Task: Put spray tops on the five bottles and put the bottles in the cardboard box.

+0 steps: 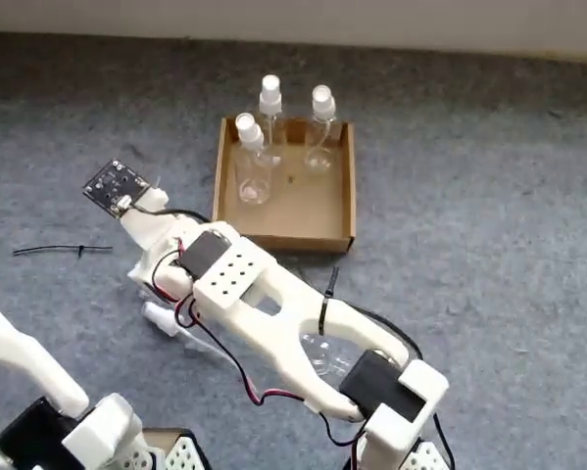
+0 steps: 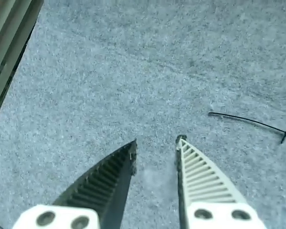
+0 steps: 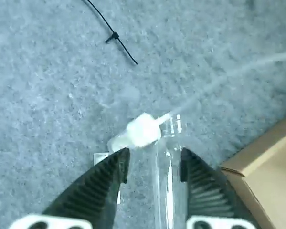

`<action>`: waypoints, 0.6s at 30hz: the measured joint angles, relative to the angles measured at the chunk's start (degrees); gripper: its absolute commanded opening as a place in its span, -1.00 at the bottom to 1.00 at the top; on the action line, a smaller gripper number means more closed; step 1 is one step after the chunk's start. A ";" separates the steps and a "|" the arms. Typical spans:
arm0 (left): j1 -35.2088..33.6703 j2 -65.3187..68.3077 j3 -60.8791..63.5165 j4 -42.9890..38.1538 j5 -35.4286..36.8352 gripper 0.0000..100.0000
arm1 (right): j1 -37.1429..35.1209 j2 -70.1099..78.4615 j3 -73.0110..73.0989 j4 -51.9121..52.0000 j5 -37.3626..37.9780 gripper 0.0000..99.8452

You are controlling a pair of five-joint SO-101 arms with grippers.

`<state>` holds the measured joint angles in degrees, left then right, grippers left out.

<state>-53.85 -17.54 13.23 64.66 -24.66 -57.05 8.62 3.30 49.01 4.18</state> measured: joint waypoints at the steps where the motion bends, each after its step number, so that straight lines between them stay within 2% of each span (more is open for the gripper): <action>1: 0.00 0.00 0.00 0.00 0.00 -0.73 | -0.18 0.09 0.00 0.09 0.00 -0.30; 4: -0.09 0.00 0.00 0.00 0.00 -0.73 | -0.26 0.09 0.00 4.66 0.00 -0.27; 10: 0.00 0.00 0.00 0.00 0.00 -0.73 | 0.79 -2.90 -6.68 22.68 0.44 -0.27; 18: 0.00 0.00 0.00 0.00 0.00 -0.73 | 9.76 -13.01 -9.49 47.47 18.11 -0.27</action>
<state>-53.85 -17.54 13.23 64.66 -24.66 -47.30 -4.40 -6.20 96.48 22.29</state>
